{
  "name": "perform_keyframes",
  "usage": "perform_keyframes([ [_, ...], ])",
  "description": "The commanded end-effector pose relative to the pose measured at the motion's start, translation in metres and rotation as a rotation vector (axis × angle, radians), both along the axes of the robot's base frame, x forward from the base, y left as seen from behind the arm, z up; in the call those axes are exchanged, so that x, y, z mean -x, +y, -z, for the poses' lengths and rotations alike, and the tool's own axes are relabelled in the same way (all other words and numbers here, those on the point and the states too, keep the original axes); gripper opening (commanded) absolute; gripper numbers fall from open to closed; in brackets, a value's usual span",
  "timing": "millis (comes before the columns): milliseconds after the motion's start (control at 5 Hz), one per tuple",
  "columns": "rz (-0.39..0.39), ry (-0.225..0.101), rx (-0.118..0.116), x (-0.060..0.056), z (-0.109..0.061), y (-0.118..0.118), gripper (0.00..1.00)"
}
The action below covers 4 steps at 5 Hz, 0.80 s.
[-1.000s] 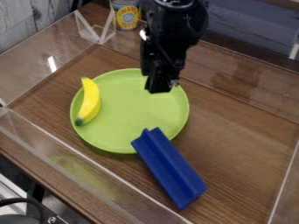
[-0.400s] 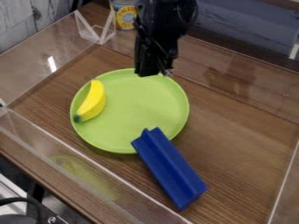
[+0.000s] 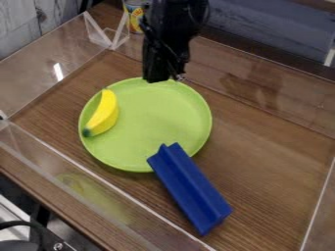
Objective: Put the banana in the green plate
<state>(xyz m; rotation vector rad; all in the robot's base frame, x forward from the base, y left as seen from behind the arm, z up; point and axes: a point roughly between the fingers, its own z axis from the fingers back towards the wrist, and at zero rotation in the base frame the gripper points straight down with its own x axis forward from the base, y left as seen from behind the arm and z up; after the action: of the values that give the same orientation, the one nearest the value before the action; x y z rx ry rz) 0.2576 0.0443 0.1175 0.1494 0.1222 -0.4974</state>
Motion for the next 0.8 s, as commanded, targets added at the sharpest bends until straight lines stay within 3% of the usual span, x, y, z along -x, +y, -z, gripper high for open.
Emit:
perform_keyframes([
  [0, -0.029, -0.071, -0.016, -0.0113, -0.0127, 0.0075, 0.00],
  [600, -0.124, -0.100, -0.035, -0.0175, -0.0112, 0.0144, 0.00],
])
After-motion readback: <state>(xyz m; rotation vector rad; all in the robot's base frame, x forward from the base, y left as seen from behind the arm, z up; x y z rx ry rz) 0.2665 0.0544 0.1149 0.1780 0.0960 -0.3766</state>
